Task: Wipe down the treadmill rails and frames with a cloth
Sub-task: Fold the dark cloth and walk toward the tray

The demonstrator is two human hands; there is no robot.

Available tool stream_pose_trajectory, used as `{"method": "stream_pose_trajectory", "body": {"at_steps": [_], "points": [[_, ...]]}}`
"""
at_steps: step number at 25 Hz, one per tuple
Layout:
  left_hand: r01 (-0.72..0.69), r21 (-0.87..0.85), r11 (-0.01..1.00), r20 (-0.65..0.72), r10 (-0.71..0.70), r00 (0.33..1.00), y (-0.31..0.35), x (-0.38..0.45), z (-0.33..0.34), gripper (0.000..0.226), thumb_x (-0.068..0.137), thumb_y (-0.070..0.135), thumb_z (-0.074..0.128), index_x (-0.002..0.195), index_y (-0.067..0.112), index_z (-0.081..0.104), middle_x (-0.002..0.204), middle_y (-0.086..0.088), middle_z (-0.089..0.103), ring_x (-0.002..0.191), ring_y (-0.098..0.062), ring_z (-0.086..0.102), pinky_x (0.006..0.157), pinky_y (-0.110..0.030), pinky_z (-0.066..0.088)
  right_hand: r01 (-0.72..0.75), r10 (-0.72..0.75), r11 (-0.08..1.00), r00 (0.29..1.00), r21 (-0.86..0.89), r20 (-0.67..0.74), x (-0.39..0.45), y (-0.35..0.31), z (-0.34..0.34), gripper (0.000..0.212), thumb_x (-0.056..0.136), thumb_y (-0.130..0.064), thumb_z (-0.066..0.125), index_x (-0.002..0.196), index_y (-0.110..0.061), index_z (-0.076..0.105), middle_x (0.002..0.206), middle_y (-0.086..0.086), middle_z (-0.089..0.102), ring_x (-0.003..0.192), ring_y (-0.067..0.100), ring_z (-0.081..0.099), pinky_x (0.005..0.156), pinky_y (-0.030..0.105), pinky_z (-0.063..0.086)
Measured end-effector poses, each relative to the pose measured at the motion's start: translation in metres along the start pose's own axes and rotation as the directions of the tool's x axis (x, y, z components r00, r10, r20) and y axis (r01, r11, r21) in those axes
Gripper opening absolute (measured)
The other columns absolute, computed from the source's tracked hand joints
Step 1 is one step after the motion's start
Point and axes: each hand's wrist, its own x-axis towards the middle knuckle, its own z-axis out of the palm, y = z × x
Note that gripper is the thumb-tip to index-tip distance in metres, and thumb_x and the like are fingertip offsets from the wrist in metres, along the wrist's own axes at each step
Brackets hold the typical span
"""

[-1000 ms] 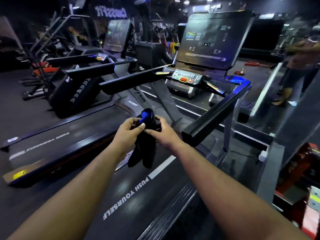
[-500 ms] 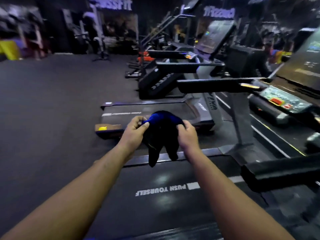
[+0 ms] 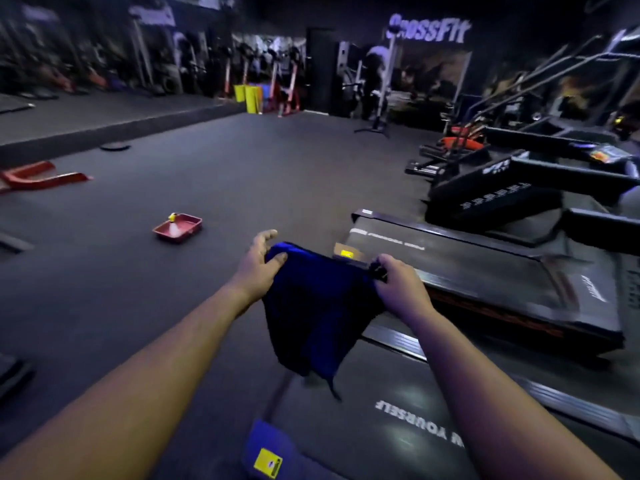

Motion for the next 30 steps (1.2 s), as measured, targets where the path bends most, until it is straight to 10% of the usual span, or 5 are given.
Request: {"method": "stream_pose_trajectory", "body": {"at_steps": [3, 9, 16, 24, 30], "points": [[-0.010, 0.273, 0.962, -0.067, 0.029, 0.997, -0.042, 0.013, -0.087, 0.023, 0.092, 0.040, 0.058, 0.109, 0.028, 0.068, 0.103, -0.002, 0.072, 0.096, -0.025, 0.067, 0.087, -0.040, 0.055, 0.064, -0.066, 0.995, 0.998, -0.081, -0.023, 0.022, -0.064, 0.050, 0.017, 0.085, -0.018, 0.064, 0.101, -0.022, 0.067, 0.105, 0.009, 0.072, 0.100, 0.034, 0.064, 0.077, 0.039, 0.048], [0.090, 0.048, 0.995, -0.254, -0.075, 0.964, -0.097, 0.029, -0.215, 0.018, 0.081, 0.045, 0.064, 0.086, 0.027, 0.066, 0.080, -0.003, 0.072, 0.075, -0.023, 0.066, 0.072, -0.045, 0.055, -0.055, 0.045, 0.988, 0.996, 0.147, 0.072, 0.060, -0.150, 0.142, 0.063, 0.084, -0.070, 0.050, 0.092, -0.010, 0.069, 0.078, 0.009, 0.069, 0.078, 0.032, 0.064, 0.070, 0.047, 0.056], [0.251, -0.401, 0.881, -0.284, -0.380, 0.880, -0.141, 0.057, -0.264, 0.015, 0.091, 0.025, 0.066, 0.099, 0.013, 0.063, 0.097, -0.019, 0.073, 0.079, -0.030, 0.069, 0.071, -0.049, 0.060, -0.392, 0.062, 0.533, 0.902, 0.749, 0.428, 0.094, -0.278, 0.245, 0.026, 0.096, -0.035, 0.062, 0.092, -0.011, 0.067, 0.076, 0.012, 0.070, 0.065, 0.027, 0.067, 0.060, 0.042, 0.058], [0.280, -0.338, 0.898, -0.170, -0.351, 0.921, -0.198, 0.156, -0.276, 0.011, 0.092, 0.009, 0.068, 0.102, 0.010, 0.065, 0.088, -0.001, 0.074, 0.073, -0.007, 0.070, 0.061, -0.026, 0.057, -0.152, -0.264, 0.684, 0.860, 0.714, 0.436, 0.206, -0.325, 0.386, 0.050, 0.085, -0.061, 0.052, 0.087, -0.012, 0.066, 0.072, -0.004, 0.064, 0.070, 0.012, 0.058, 0.072, 0.046, 0.052], [0.354, -0.120, 0.928, -0.207, -0.372, 0.905, -0.263, 0.322, -0.306, 0.024, 0.084, -0.005, 0.072, 0.105, 0.004, 0.068, 0.084, -0.001, 0.072, 0.067, 0.000, 0.067, 0.059, -0.018, 0.053, -0.012, -0.414, 0.734, 0.784, 0.679, 0.462, 0.374, -0.311, 0.474, 0.033, 0.100, -0.037, 0.053, 0.078, -0.019, 0.071, 0.074, -0.011, 0.066, 0.069, 0.001, 0.057, 0.072, 0.031, 0.044]]}}
